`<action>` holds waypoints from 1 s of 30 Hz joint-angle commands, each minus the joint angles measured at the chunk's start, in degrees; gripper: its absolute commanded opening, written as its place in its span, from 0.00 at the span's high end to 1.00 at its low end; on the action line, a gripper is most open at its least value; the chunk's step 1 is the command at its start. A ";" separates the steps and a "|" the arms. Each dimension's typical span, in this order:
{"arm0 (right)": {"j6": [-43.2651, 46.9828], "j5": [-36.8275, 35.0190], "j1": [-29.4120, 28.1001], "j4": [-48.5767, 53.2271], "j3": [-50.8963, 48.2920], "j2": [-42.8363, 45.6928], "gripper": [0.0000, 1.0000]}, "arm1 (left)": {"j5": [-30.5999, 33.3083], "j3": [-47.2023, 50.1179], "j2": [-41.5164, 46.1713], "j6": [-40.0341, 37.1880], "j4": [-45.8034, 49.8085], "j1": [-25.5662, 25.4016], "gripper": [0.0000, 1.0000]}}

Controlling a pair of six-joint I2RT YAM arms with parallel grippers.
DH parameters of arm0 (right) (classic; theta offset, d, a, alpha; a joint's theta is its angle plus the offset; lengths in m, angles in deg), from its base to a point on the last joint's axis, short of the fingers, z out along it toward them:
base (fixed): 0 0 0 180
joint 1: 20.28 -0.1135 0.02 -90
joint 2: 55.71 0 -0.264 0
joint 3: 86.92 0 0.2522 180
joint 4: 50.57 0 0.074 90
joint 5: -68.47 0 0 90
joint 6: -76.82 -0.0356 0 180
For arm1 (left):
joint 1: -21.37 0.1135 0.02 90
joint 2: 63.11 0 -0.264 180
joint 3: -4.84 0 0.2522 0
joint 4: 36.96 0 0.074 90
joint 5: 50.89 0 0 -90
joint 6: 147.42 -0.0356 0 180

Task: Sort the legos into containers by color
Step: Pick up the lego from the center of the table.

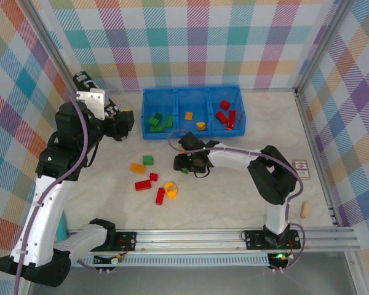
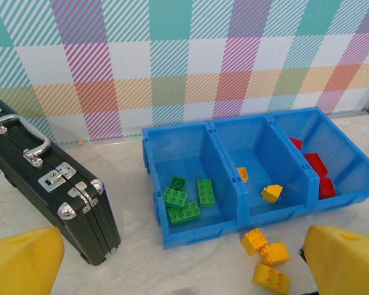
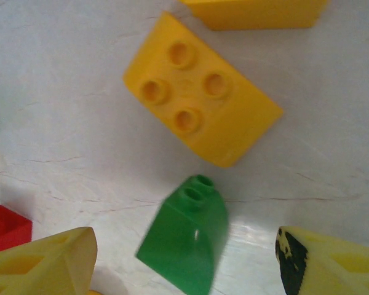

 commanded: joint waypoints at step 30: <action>25.07 -6.11 0.88 9.91 12.51 2.24 0.75 | 3.95 1.16 -1.89 -0.03 -3.22 -0.55 0.00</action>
